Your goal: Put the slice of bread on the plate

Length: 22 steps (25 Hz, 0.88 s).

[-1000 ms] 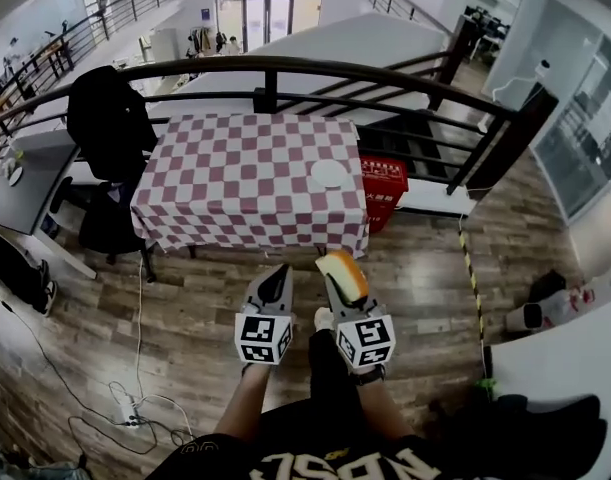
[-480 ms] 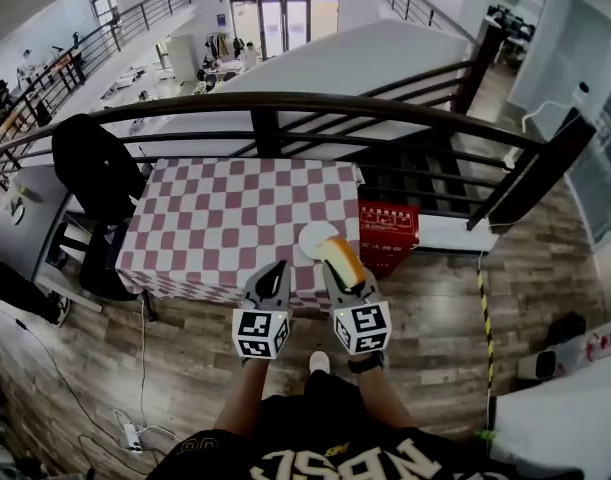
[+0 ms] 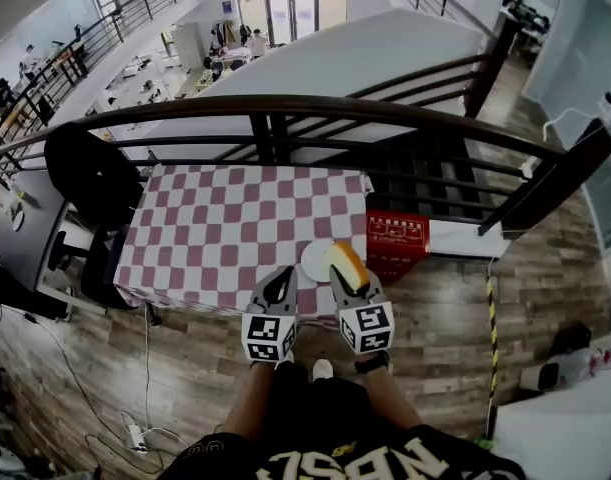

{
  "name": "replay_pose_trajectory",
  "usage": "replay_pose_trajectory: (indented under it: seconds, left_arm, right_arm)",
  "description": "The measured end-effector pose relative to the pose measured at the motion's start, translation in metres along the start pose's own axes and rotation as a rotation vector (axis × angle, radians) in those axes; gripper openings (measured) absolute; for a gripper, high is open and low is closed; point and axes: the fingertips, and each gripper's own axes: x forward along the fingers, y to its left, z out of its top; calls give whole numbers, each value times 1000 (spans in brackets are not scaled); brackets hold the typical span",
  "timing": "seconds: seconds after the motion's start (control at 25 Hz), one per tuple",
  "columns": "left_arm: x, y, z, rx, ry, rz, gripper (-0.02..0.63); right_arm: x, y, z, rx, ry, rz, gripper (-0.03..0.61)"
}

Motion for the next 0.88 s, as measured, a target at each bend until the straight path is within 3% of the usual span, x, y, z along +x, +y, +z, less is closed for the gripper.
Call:
replay_pose_trajectory:
  seconds: [0.28,0.52,0.88]
  left_arm:
    - [49,23,-8,-50,34,-28,18]
    - [84,39,-10,-46,56,-72,20]
    - [108,61,-50,-65,169,-93,20]
  right_arm:
    - [48,3,-1,-3,43,60,95]
    - [83,-12,-2,17,70,27,95]
    - [115,-29,-43,90,169,-13,95]
